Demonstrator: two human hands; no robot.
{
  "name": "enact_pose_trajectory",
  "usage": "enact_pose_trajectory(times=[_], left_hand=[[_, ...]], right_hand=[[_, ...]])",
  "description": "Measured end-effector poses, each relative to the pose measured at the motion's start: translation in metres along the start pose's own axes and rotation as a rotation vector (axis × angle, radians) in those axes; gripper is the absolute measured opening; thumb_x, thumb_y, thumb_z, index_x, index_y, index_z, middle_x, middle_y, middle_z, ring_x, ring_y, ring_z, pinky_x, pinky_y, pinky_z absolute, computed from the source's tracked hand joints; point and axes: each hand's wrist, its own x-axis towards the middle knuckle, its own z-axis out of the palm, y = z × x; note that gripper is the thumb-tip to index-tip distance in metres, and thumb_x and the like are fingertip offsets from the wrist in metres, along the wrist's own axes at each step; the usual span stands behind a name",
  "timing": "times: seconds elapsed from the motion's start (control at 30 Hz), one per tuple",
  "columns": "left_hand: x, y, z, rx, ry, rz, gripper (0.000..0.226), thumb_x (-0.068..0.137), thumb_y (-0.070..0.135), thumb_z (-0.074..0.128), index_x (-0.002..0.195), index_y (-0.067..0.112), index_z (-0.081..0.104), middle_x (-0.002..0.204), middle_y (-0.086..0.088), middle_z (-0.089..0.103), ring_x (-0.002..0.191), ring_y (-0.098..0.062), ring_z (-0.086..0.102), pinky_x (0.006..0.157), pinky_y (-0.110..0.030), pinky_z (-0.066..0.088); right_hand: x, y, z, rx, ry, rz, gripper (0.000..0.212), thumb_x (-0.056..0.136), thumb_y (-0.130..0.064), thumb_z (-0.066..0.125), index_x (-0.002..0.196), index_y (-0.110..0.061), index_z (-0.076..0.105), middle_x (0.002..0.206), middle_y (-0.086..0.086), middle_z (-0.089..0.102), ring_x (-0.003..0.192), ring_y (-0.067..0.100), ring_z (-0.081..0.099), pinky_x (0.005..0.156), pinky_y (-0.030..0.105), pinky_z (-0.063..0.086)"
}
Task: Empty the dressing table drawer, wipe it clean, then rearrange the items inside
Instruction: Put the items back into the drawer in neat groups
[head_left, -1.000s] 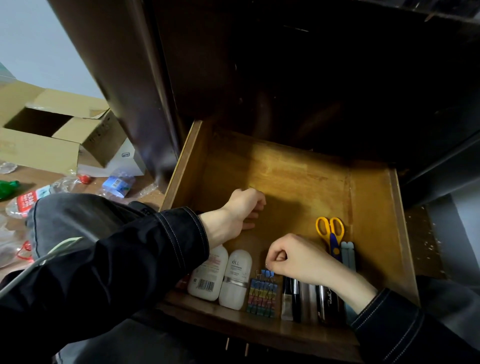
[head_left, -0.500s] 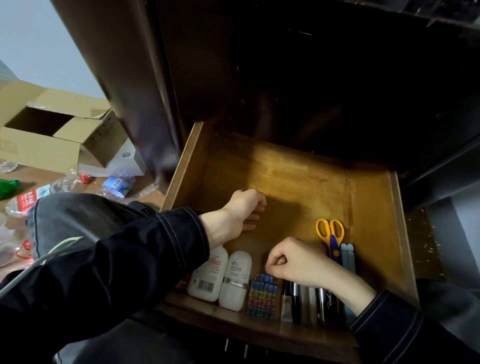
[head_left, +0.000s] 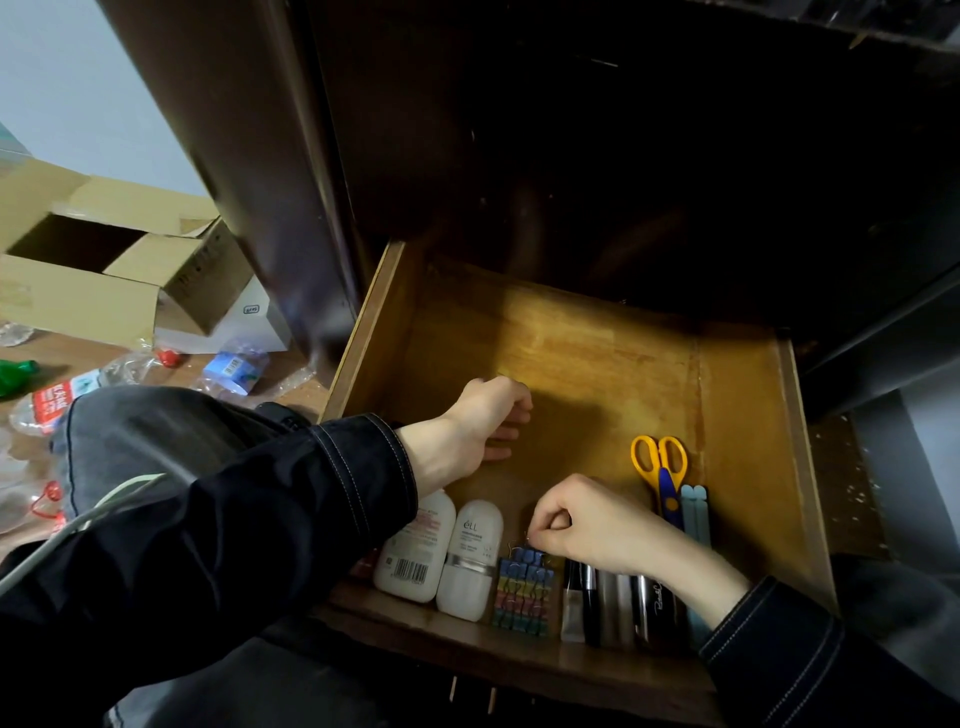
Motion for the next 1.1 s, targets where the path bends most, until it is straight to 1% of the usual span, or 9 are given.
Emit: enact_pose_trajectory(times=[0.17, 0.37, 0.47, 0.53, 0.6, 0.67, 0.8, 0.93, 1.1], left_hand=[[0.001, 0.001, 0.001, -0.014, -0.001, -0.006, 0.047, 0.087, 0.019, 0.06, 0.133, 0.011, 0.052, 0.099, -0.004, 0.067, 0.095, -0.023, 0.059, 0.078, -0.037, 0.05], [0.005, -0.002, -0.001, -0.028, 0.003, 0.007, 0.045, 0.088, 0.018, 0.061, 0.131, 0.012, 0.051, 0.102, -0.006, 0.067, 0.1, -0.025, 0.061, 0.086, -0.041, 0.051], [0.006, -0.002, -0.002, -0.027, -0.002, 0.014, 0.044, 0.088, 0.018, 0.06, 0.131, 0.011, 0.051, 0.106, -0.007, 0.068, 0.104, -0.027, 0.062, 0.087, -0.042, 0.052], [0.007, -0.001, -0.002, -0.032, -0.006, 0.017, 0.044, 0.088, 0.017, 0.06, 0.131, 0.01, 0.052, 0.103, -0.007, 0.068, 0.098, -0.026, 0.062, 0.083, -0.04, 0.053], [0.005, 0.0, -0.003, -0.043, -0.007, 0.013, 0.043, 0.089, 0.014, 0.057, 0.131, 0.009, 0.052, 0.098, -0.007, 0.067, 0.09, -0.025, 0.063, 0.074, -0.036, 0.056], [0.002, 0.001, -0.005, -0.047, -0.013, 0.014, 0.04, 0.091, 0.013, 0.056, 0.13, 0.009, 0.053, 0.095, -0.008, 0.069, 0.086, -0.025, 0.066, 0.065, -0.034, 0.056], [-0.014, 0.006, -0.003, 0.052, -0.048, 0.057, 0.037, 0.093, 0.014, 0.058, 0.129, 0.006, 0.053, 0.096, -0.011, 0.069, 0.08, -0.025, 0.067, 0.059, -0.032, 0.056], [-0.045, 0.02, 0.003, 0.257, -0.132, 0.231, 0.025, 0.095, 0.014, 0.056, 0.115, 0.002, 0.064, 0.092, -0.011, 0.067, 0.073, -0.025, 0.064, 0.066, -0.033, 0.055], [-0.105, 0.061, 0.011, 0.467, -0.112, 0.632, 0.019, 0.099, 0.015, 0.052, 0.1, 0.004, 0.067, 0.085, -0.007, 0.068, 0.062, -0.017, 0.063, 0.054, -0.027, 0.051]], right_hand=[[0.0, 0.0, 0.0, -0.027, -0.006, 0.003, 0.014, 0.084, -0.036, 0.07, 0.07, -0.037, 0.072, 0.068, -0.02, 0.069, 0.069, 0.003, 0.065, 0.069, 0.033, 0.057], [0.003, 0.003, 0.003, -0.036, -0.016, -0.012, 0.011, 0.087, -0.035, 0.068, 0.078, -0.032, 0.074, 0.062, -0.026, 0.064, 0.057, -0.001, 0.055, 0.062, 0.028, 0.05], [0.003, 0.005, 0.004, -0.035, -0.02, -0.022, 0.017, 0.089, -0.039, 0.066, 0.078, -0.029, 0.074, 0.067, -0.014, 0.068, 0.058, 0.002, 0.056, 0.06, 0.029, 0.049], [0.003, 0.006, 0.004, -0.039, -0.003, -0.032, 0.032, 0.091, -0.049, 0.062, 0.075, -0.023, 0.07, 0.061, -0.003, 0.061, 0.054, 0.006, 0.05, 0.055, 0.032, 0.043], [0.004, 0.008, 0.004, -0.015, 0.028, -0.021, 0.046, 0.092, -0.058, 0.056, 0.074, -0.018, 0.067, 0.055, -0.003, 0.046, 0.051, 0.01, 0.043, 0.053, 0.033, 0.034], [0.004, 0.009, 0.0, 0.052, 0.052, 0.003, 0.05, 0.094, -0.062, 0.052, 0.077, -0.019, 0.071, 0.056, -0.004, 0.048, 0.051, 0.012, 0.044, 0.053, 0.034, 0.033], [-0.006, 0.005, -0.017, 0.181, 0.129, 0.032, 0.045, 0.099, -0.054, 0.051, 0.079, -0.024, 0.076, 0.053, -0.005, 0.056, 0.048, 0.01, 0.048, 0.054, 0.033, 0.038], [-0.036, -0.005, -0.046, 0.151, 0.286, 0.012, 0.037, 0.1, -0.05, 0.052, 0.082, -0.029, 0.076, 0.056, -0.009, 0.06, 0.046, -0.001, 0.048, 0.054, 0.024, 0.04], [-0.095, -0.05, -0.098, 0.057, 0.609, -0.124, 0.029, 0.101, -0.043, 0.053, 0.077, -0.037, 0.066, 0.062, -0.008, 0.058, 0.058, 0.0, 0.054, 0.06, 0.025, 0.044]])
